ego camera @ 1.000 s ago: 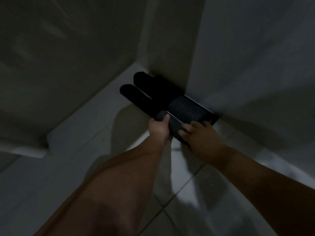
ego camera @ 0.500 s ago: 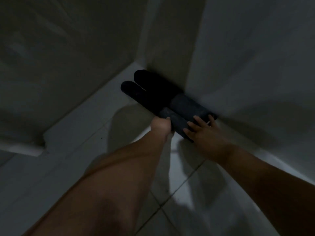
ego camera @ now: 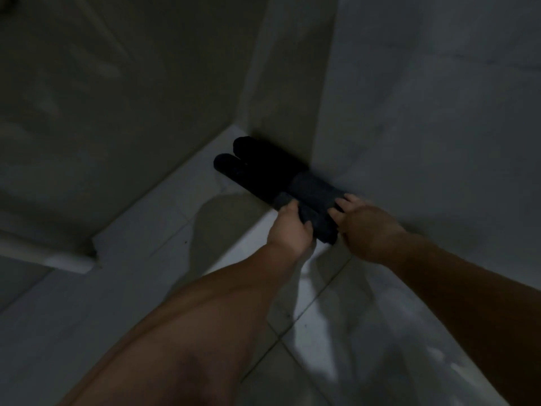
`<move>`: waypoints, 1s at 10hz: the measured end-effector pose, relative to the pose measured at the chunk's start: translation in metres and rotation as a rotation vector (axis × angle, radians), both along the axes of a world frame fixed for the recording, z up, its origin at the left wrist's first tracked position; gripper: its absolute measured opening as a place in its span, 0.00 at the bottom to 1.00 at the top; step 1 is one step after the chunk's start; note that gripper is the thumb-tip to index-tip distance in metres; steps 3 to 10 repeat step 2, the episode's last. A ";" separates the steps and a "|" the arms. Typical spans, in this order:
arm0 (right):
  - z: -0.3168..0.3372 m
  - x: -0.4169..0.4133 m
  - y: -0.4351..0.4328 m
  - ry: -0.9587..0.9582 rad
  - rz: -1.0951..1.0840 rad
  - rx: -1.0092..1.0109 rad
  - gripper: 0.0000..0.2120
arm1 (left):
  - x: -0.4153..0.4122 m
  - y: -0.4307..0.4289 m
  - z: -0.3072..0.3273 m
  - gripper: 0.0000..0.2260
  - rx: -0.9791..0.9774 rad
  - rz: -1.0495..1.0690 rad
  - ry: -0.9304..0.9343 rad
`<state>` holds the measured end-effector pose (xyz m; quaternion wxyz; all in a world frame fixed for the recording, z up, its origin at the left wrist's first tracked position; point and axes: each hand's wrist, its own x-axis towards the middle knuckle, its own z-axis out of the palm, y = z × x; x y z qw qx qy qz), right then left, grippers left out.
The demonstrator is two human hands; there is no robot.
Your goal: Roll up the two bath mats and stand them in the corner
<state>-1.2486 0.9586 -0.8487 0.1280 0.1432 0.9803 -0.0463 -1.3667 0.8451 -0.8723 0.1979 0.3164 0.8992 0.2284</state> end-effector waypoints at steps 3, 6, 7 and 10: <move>0.140 0.050 -0.007 0.049 -0.185 -0.118 0.29 | 0.053 -0.005 0.126 0.27 0.072 -0.097 -0.016; 0.140 0.050 -0.007 0.049 -0.185 -0.118 0.29 | 0.053 -0.005 0.126 0.27 0.072 -0.097 -0.016; 0.140 0.050 -0.007 0.049 -0.185 -0.118 0.29 | 0.053 -0.005 0.126 0.27 0.072 -0.097 -0.016; 0.140 0.050 -0.007 0.049 -0.185 -0.118 0.29 | 0.053 -0.005 0.126 0.27 0.072 -0.097 -0.016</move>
